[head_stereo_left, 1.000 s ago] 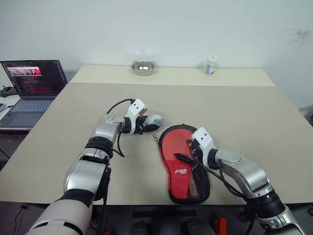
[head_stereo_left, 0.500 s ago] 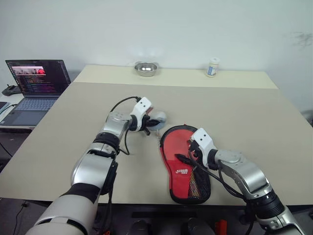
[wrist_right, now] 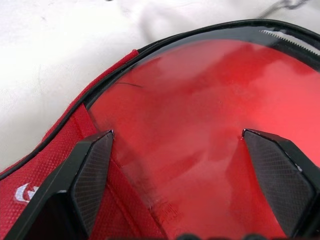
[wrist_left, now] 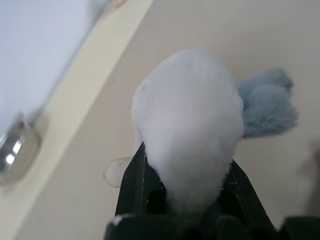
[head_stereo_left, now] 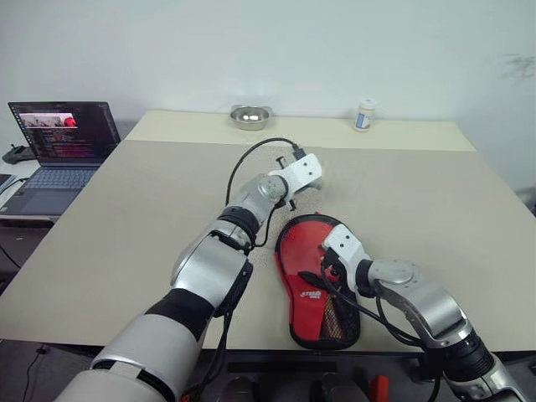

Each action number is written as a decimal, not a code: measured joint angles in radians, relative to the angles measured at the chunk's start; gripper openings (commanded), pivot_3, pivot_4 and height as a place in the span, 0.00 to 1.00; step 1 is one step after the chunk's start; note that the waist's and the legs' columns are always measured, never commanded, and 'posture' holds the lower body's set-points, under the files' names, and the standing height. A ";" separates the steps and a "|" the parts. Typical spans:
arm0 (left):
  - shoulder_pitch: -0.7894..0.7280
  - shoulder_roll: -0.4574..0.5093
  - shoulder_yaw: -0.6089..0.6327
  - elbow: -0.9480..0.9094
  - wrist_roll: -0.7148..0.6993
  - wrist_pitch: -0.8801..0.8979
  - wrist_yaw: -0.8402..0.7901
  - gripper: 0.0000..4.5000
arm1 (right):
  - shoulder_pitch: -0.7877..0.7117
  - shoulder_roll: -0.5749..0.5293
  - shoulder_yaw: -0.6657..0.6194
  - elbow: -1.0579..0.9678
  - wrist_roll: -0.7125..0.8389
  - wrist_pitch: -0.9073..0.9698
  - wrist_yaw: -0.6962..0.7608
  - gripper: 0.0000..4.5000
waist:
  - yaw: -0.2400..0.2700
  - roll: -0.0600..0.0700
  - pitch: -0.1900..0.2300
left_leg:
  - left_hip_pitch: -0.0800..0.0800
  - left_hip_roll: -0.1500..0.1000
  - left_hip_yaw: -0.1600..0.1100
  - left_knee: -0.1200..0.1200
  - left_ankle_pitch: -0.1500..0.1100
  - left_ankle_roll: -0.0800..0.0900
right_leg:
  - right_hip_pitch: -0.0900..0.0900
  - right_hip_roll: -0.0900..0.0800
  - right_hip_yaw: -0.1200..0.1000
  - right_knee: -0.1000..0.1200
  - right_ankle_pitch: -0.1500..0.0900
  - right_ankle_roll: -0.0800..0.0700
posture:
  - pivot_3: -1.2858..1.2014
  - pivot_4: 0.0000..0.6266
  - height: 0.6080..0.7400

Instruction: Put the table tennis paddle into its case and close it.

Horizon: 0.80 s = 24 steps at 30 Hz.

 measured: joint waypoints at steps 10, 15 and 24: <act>-0.069 -0.200 -0.031 0.012 0.064 -0.089 -0.012 0.10 | 0.033 0.036 0.009 -0.035 -0.020 0.013 -0.042 1.00 | -0.005 0.004 -0.003 | 0.001 0.000 0.000 -0.001 0.000 0.000 | 0.000 0.001 0.001 0.000 0.000 0.000 | 0.52 0.24 1.00; -0.069 -0.208 -0.027 0.012 0.059 -0.127 -0.075 0.10 | 0.032 0.040 0.009 -0.037 -0.021 0.020 -0.047 1.00 | -0.006 0.005 -0.003 | 0.001 0.000 0.000 -0.001 0.000 0.000 | 0.000 0.001 0.001 0.000 0.000 0.000 | 0.52 0.24 1.00; -0.058 -0.211 -0.032 0.012 0.058 -0.191 -0.219 0.10 | 0.023 0.044 0.013 -0.029 -0.022 0.023 -0.047 1.00 | -0.009 0.005 -0.003 | 0.001 0.001 0.000 -0.001 0.000 0.000 | 0.000 0.001 0.001 0.000 0.000 0.000 | 0.52 0.24 1.00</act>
